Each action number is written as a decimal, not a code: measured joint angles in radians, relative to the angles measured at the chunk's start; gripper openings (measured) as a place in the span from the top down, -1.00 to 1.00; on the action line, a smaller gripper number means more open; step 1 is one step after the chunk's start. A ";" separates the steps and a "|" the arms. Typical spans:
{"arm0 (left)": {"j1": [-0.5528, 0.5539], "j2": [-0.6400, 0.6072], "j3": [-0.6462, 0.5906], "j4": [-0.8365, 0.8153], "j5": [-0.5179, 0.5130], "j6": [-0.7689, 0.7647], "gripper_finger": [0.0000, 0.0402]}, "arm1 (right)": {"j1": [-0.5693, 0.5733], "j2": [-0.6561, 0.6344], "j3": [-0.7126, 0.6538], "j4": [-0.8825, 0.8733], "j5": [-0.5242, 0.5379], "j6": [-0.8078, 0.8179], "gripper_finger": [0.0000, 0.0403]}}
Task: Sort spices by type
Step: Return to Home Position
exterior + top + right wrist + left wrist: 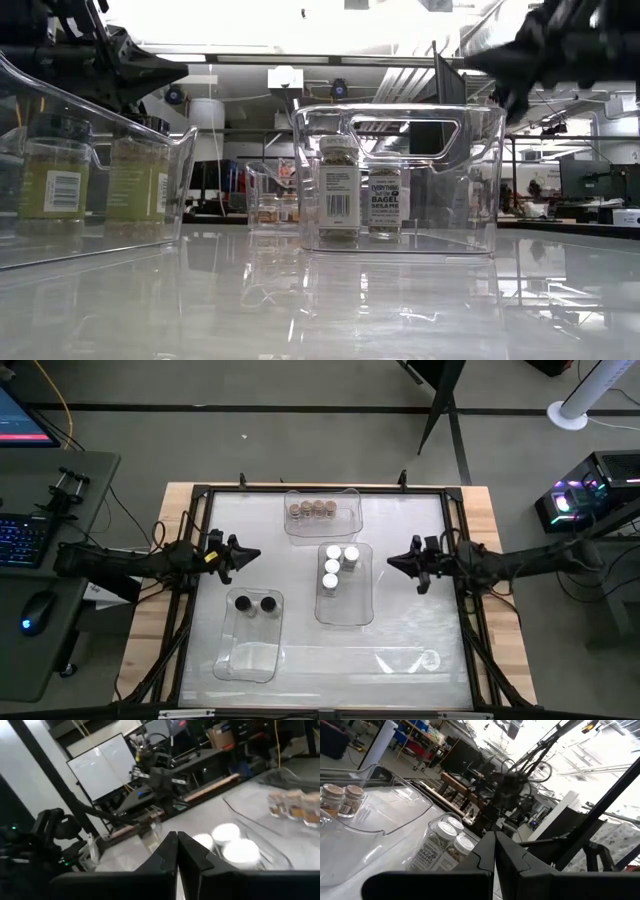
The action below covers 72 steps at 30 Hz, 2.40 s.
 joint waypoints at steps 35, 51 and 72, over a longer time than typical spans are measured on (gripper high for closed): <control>0.000 -0.118 0.000 -0.063 -0.001 0.002 1.00 | -0.080 -0.381 -0.153 -0.455 -0.156 -0.173 0.98; 0.013 -0.437 0.001 -0.267 -0.008 0.001 1.00 | -0.082 -0.595 -0.155 -0.375 -0.160 -0.173 0.98; -0.053 -0.434 0.000 -0.507 -0.008 0.002 1.00 | -0.083 -0.582 -0.155 -0.451 -0.160 -0.173 0.98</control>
